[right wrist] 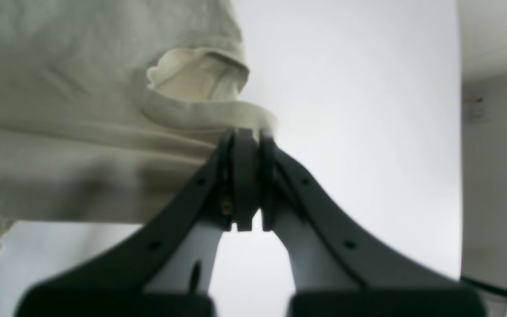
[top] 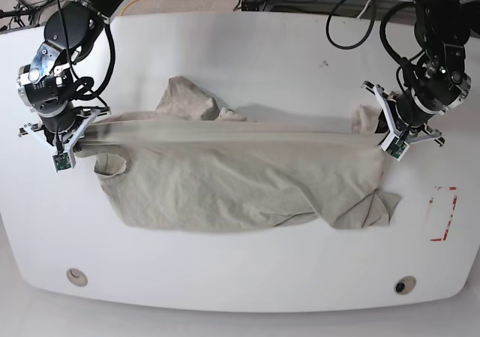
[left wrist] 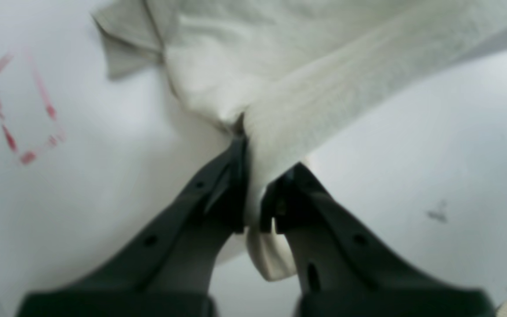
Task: Fold the T-shirt properly
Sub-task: 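Drag the held shirt edge with both grippers to spread it flat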
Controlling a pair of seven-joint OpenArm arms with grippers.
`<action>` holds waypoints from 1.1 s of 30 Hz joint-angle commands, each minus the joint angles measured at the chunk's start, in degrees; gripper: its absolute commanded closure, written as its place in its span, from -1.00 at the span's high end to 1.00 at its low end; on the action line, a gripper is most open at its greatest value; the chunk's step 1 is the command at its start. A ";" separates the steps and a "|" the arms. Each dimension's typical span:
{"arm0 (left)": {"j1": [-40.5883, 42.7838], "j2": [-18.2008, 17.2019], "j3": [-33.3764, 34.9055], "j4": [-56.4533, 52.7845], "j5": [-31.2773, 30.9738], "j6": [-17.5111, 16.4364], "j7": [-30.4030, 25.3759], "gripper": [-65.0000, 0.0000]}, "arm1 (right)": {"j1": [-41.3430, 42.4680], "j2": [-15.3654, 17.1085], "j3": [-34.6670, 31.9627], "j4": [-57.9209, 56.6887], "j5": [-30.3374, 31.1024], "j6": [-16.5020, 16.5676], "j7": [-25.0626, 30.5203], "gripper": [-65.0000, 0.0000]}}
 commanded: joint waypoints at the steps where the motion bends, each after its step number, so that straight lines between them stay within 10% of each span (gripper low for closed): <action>1: 1.84 -1.15 -2.69 0.82 0.67 0.24 -0.14 -1.00 | -0.55 0.14 0.20 1.17 0.01 -0.14 0.81 -1.00; 33: 21.53 -1.23 -6.29 0.29 1.02 0.50 -0.14 -1.00 | -17.78 -6.36 1.43 0.73 0.01 -0.14 -0.07 -0.95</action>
